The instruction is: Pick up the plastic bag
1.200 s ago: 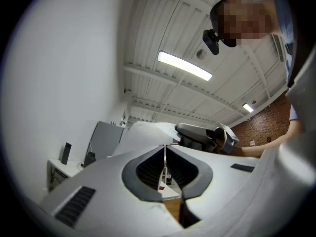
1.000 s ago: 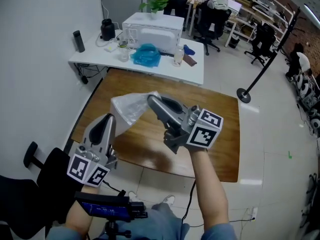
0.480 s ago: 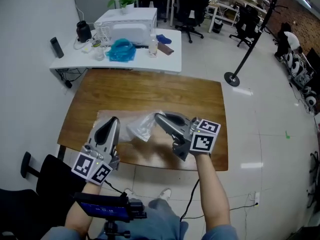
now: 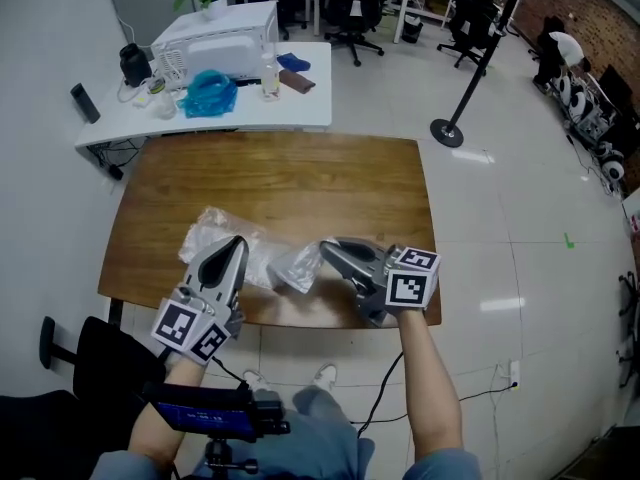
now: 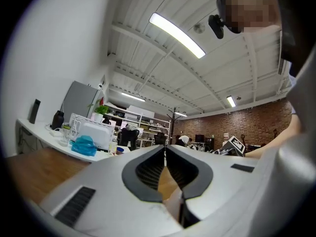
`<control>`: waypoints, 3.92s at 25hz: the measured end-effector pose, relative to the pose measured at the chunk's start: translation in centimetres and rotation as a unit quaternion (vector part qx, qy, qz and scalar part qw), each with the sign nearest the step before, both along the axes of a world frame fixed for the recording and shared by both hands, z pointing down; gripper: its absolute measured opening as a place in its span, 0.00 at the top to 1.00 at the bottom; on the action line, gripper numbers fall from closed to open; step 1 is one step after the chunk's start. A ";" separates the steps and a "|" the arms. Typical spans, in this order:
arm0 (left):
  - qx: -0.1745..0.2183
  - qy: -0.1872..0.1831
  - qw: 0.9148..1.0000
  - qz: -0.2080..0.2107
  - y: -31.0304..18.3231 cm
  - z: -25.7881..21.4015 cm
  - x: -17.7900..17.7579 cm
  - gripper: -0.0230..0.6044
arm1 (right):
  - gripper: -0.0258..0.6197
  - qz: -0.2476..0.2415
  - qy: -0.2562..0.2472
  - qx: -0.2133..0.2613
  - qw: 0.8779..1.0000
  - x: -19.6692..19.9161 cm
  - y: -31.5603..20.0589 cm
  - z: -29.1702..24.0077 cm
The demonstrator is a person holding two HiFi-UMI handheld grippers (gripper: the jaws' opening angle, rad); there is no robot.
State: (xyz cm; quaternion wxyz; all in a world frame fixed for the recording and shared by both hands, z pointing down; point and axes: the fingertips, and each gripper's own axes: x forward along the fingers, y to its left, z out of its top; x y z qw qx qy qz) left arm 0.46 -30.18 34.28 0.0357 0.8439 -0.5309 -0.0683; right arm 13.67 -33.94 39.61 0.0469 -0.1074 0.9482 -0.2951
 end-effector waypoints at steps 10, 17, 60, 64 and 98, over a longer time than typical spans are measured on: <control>-0.019 -0.005 0.999 0.035 -1.4 1.6 5.0 0.94 | 0.96 0.052 0.055 -0.028 0.997 5.8 -0.7 4.7; -0.037 -0.011 0.997 0.060 -2.4 3.3 9.2 0.94 | 0.96 0.108 0.120 -0.043 0.986 10.2 -2.0 8.8; -0.103 -0.049 0.985 0.132 -3.9 10.2 21.0 0.94 | 0.68 0.260 0.278 0.023 0.925 20.1 -4.1 14.5; -0.110 -0.073 0.985 0.113 -4.3 11.1 18.9 0.94 | 0.68 0.255 0.272 0.031 0.927 18.4 -3.9 13.9; -0.358 -0.311 0.880 0.012 -5.6 27.1 -7.9 0.95 | 0.96 0.194 0.452 0.023 0.870 8.3 -1.0 21.3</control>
